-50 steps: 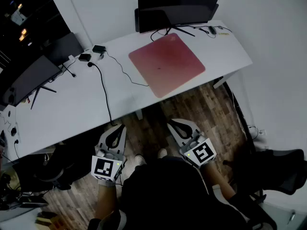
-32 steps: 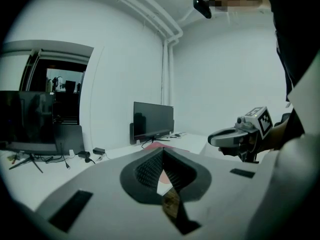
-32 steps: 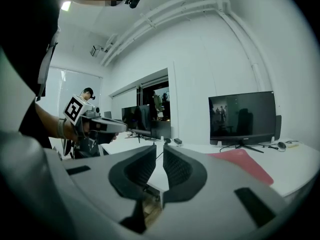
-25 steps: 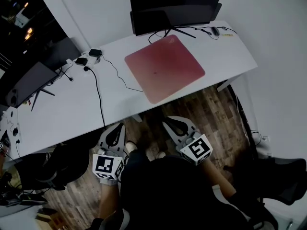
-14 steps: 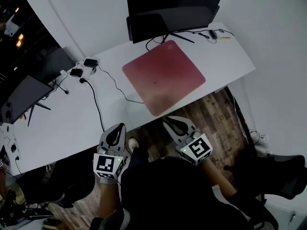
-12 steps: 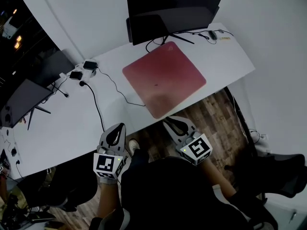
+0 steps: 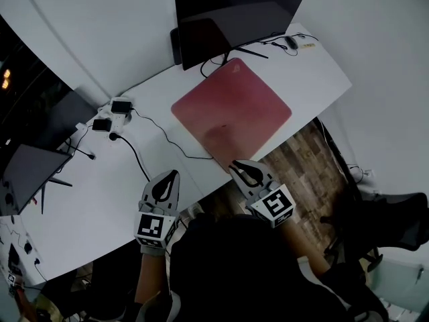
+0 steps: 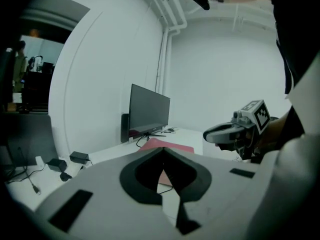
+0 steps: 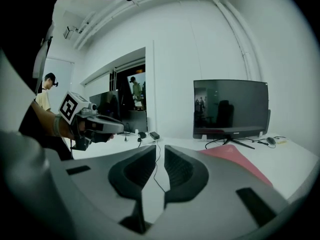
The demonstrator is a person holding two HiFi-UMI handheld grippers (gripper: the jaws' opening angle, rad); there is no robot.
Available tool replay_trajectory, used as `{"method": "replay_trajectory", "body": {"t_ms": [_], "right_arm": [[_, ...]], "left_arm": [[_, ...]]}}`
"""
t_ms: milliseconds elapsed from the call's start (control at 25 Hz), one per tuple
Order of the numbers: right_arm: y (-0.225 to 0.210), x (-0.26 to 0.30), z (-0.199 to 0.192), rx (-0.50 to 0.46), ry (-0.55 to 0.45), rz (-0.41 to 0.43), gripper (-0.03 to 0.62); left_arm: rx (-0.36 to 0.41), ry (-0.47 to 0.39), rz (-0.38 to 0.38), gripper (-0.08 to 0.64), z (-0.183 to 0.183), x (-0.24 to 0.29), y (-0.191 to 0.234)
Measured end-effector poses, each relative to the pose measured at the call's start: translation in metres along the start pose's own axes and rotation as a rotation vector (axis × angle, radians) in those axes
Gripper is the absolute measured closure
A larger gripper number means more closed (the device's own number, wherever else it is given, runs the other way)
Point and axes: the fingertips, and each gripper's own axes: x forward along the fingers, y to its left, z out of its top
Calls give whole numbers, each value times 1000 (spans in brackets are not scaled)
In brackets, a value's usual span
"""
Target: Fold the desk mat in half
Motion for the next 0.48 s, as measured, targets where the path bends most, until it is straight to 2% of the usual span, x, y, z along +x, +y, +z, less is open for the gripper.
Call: {"method": "replay_trajectory", "body": {"t_ms": [280,480], "right_arm": [[2,31,-19,-1,77,-78,535],[-1,38,-48,7,162,-98,469]], "left_arm": [[-46,33,-78,558,-16,10,28],[-35,43,-119,558,-31,18,33]]}}
